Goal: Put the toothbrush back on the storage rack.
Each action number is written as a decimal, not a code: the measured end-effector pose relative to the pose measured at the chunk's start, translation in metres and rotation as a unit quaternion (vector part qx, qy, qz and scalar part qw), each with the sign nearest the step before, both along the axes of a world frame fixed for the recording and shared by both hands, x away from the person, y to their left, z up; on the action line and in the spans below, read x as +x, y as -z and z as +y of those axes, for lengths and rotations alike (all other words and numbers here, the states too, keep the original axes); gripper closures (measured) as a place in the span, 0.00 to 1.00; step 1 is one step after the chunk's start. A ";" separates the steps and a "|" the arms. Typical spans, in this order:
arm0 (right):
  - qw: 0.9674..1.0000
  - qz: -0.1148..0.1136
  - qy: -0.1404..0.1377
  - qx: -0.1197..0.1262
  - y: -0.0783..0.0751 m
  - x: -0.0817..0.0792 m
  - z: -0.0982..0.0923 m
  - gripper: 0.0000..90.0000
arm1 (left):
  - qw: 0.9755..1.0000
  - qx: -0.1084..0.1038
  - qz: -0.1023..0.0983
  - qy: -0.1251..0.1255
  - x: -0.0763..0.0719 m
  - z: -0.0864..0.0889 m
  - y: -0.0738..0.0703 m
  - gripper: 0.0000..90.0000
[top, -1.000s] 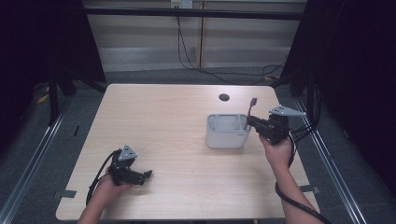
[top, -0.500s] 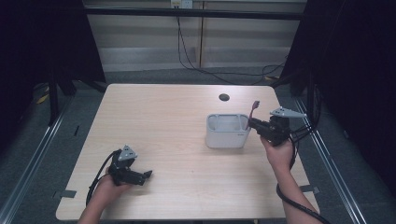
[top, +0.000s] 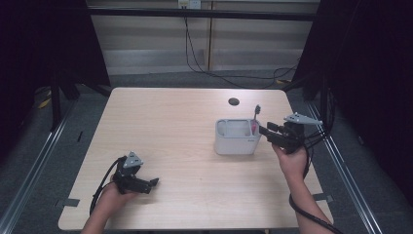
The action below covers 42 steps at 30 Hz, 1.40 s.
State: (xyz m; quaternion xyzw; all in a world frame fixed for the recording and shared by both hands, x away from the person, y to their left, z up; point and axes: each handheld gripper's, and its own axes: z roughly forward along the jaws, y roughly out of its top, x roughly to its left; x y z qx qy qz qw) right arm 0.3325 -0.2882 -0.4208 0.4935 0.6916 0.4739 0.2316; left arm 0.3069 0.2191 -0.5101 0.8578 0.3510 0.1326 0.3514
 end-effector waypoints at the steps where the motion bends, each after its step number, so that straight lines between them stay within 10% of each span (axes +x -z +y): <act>1: 1.000 -0.002 0.000 0.001 0.000 -0.001 -0.001 0.56 | 1.000 0.000 -0.001 -0.001 0.000 0.000 0.000 0.00; 42: 0.998 0.028 -0.045 -0.039 0.002 -0.026 -0.003 0.23 | 1.000 -0.001 -0.001 -0.005 -0.001 0.000 0.000 0.00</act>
